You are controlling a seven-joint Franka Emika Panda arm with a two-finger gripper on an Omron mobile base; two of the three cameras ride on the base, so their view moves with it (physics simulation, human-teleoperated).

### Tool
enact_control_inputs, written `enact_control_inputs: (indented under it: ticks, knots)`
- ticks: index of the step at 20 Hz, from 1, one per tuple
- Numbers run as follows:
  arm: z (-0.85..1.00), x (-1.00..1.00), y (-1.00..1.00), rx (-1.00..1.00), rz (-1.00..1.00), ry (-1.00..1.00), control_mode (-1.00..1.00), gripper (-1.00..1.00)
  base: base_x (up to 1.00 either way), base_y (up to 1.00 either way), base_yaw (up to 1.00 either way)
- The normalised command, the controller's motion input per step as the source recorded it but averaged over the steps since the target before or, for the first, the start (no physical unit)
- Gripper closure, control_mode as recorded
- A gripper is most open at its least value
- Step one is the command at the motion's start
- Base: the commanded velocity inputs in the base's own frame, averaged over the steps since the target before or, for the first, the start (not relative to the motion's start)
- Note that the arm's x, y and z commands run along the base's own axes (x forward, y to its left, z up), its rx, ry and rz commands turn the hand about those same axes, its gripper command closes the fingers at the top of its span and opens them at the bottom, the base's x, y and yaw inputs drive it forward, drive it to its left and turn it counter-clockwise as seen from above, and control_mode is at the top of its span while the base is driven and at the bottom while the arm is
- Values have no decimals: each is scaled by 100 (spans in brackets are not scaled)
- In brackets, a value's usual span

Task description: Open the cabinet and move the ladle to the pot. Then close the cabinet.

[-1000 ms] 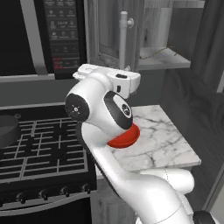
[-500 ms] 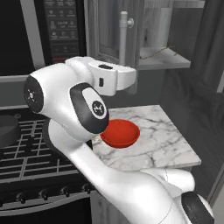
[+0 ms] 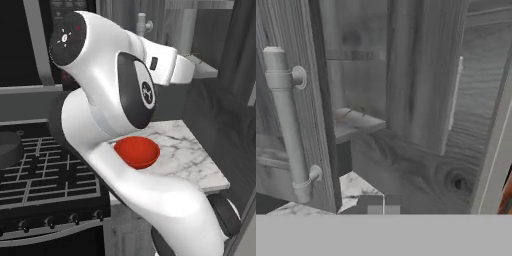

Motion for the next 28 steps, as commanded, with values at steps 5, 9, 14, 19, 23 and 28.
enact_control_inputs:
  ticks: [5, 9, 14, 19, 23, 28]
  knots:
    - [-23, -3, -24, 18, 1, -17, -100, 100, 0, 0, 0]
    - [-34, 0, -6, 22, 0, -23, -100, 100, 0, 0, 0]
    - [-29, 2, -17, 24, 0, -24, -100, 100, 0, 0, 0]
    - [-3, 0, -35, 30, 1, -14, -100, 100, 0, 0, 0]
    - [0, 17, -17, 29, 5, -2, -100, 100, 0, 0, 0]
    - [-1, 36, -8, 17, 10, 0, -100, 100, 0, 0, 0]
